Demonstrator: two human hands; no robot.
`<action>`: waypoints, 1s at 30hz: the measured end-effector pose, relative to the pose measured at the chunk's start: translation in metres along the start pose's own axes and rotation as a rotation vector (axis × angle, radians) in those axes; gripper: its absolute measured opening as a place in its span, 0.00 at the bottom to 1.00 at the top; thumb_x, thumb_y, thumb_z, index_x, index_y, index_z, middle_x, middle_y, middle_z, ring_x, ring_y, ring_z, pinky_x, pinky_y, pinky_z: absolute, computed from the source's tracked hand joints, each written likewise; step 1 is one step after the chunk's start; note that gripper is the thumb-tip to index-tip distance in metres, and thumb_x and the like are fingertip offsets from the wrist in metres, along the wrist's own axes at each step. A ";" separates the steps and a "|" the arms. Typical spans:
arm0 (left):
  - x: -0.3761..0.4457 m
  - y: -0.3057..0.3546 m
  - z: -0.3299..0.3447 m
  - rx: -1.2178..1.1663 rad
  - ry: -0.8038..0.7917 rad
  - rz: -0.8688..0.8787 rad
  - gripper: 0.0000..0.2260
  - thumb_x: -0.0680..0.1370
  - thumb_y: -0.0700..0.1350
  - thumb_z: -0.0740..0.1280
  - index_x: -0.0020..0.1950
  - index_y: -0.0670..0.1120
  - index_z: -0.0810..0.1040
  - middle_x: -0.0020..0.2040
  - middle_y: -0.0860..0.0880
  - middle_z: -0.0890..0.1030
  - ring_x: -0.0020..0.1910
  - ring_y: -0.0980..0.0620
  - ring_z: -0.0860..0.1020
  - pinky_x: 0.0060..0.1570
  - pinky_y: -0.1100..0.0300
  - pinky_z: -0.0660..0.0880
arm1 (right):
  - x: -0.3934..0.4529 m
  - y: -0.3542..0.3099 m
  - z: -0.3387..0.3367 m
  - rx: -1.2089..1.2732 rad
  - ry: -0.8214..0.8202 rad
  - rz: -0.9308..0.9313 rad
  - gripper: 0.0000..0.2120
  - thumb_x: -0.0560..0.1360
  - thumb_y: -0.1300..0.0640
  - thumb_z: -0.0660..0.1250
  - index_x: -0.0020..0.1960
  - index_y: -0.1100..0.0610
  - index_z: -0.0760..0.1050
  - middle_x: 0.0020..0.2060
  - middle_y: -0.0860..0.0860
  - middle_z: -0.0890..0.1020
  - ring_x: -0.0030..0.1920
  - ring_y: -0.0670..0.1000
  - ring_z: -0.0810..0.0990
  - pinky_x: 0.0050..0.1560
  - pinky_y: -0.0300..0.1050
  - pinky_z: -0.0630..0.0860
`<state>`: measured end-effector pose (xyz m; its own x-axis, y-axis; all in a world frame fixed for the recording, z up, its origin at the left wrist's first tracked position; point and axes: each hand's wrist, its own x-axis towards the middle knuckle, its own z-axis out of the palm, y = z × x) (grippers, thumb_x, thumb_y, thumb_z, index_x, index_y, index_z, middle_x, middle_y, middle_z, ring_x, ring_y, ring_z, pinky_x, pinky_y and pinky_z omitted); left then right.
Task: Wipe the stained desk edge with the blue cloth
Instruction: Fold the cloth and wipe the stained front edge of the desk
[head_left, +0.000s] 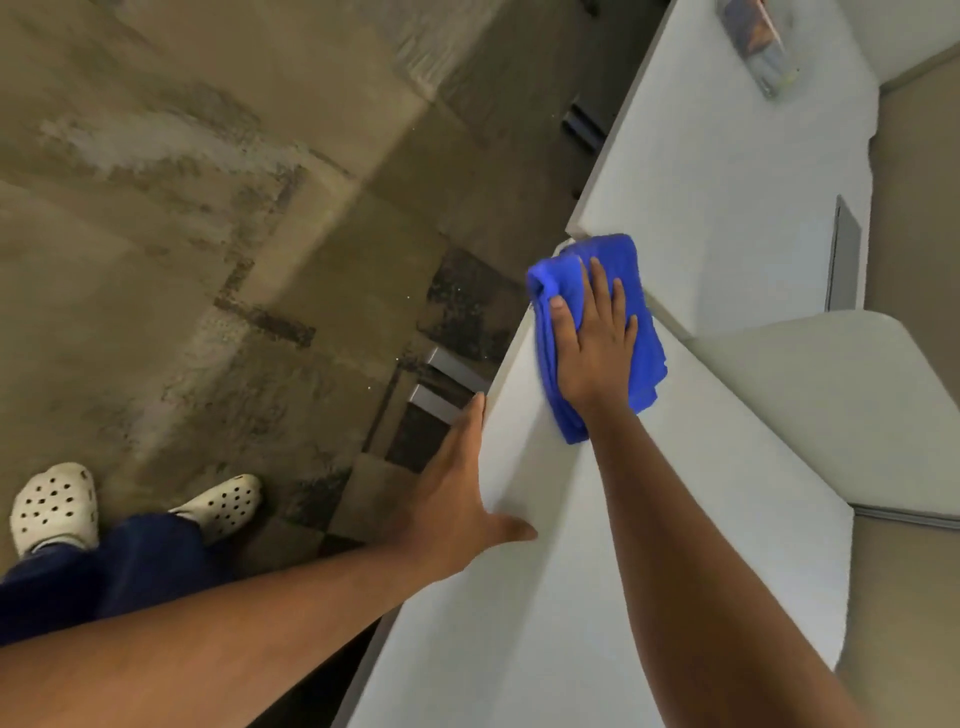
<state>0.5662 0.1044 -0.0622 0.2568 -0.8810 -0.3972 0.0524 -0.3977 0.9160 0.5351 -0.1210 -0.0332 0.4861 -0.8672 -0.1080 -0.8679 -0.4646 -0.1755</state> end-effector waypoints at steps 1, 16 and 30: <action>0.000 0.000 0.000 0.013 -0.005 -0.005 0.63 0.67 0.59 0.82 0.82 0.61 0.34 0.85 0.59 0.51 0.82 0.50 0.58 0.77 0.44 0.64 | 0.012 -0.007 -0.001 0.005 0.018 0.026 0.29 0.86 0.39 0.48 0.85 0.46 0.49 0.85 0.46 0.54 0.85 0.54 0.49 0.83 0.65 0.47; -0.010 -0.005 -0.002 -0.009 -0.008 0.049 0.53 0.76 0.60 0.74 0.82 0.63 0.33 0.85 0.64 0.39 0.85 0.53 0.50 0.80 0.48 0.58 | 0.007 0.038 -0.010 0.023 0.114 0.278 0.28 0.87 0.45 0.51 0.84 0.56 0.55 0.83 0.53 0.60 0.83 0.58 0.55 0.82 0.62 0.52; -0.003 -0.018 0.004 0.011 0.002 0.062 0.53 0.74 0.64 0.74 0.78 0.71 0.32 0.84 0.68 0.42 0.84 0.52 0.54 0.77 0.47 0.62 | 0.042 0.059 -0.020 0.185 0.123 0.173 0.27 0.87 0.41 0.52 0.70 0.60 0.74 0.63 0.57 0.81 0.65 0.59 0.78 0.63 0.45 0.67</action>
<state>0.5602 0.1134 -0.0781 0.2615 -0.9034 -0.3397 0.0259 -0.3452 0.9382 0.5026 -0.1884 -0.0285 0.3061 -0.9514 -0.0344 -0.8980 -0.2766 -0.3421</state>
